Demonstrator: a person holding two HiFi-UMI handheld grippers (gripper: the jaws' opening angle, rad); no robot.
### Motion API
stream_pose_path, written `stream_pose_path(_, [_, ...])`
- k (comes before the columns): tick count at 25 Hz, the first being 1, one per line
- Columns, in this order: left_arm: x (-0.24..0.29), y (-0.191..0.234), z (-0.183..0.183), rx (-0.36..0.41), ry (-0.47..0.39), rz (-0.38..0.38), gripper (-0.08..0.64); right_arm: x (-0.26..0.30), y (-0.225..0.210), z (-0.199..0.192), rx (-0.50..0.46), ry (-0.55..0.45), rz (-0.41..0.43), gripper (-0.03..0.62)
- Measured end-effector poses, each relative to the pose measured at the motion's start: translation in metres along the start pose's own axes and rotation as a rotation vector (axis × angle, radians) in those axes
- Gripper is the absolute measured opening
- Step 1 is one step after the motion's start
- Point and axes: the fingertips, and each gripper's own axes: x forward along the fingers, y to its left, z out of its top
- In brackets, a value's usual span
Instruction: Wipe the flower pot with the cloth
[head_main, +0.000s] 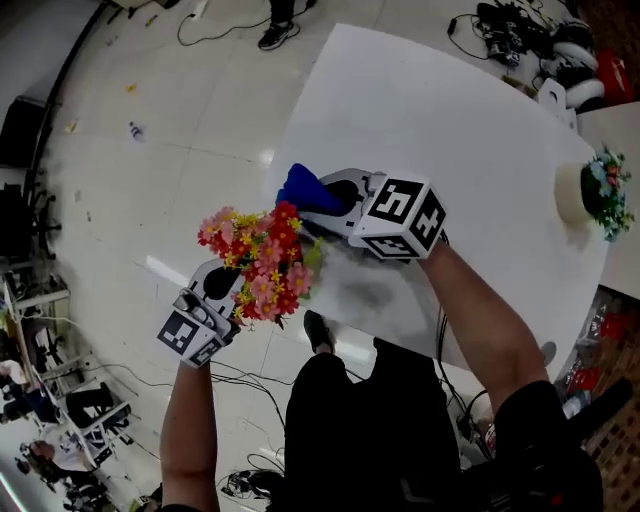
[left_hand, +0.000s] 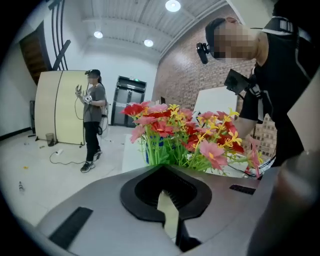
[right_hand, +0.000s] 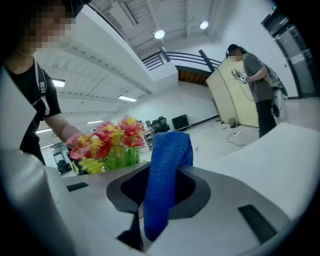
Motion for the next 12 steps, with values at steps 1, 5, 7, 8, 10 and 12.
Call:
stream_pose_path(1, [-0.002, 0.000, 0.000, -0.008, -0.008, 0.014, 0.000, 0.016, 0.001, 0.000, -0.009, 0.014, 0.052, 0.078])
stream_pose_path(5, [-0.006, 0.007, -0.002, -0.031, -0.049, 0.063, 0.000, 0.066, 0.015, -0.003, -0.024, 0.085, 0.236, 0.078])
stream_pose_path(7, [-0.006, 0.009, -0.005, -0.031, -0.042, 0.066, 0.000, 0.075, 0.020, -0.006, -0.007, 0.102, 0.300, 0.078])
stream_pose_path(8, [-0.006, 0.011, -0.007, -0.030, -0.036, 0.064, 0.000, 0.077, 0.022, -0.006, 0.012, 0.103, 0.331, 0.078])
stream_pose_path(10, [-0.010, 0.015, -0.009, -0.028, -0.033, 0.063, 0.000, 0.078, 0.026, -0.005, 0.041, 0.115, 0.380, 0.078])
stream_pose_path(12, [-0.014, 0.018, -0.010, -0.030, -0.040, 0.060, 0.000, 0.078, 0.028, -0.005, 0.057, 0.130, 0.396, 0.078])
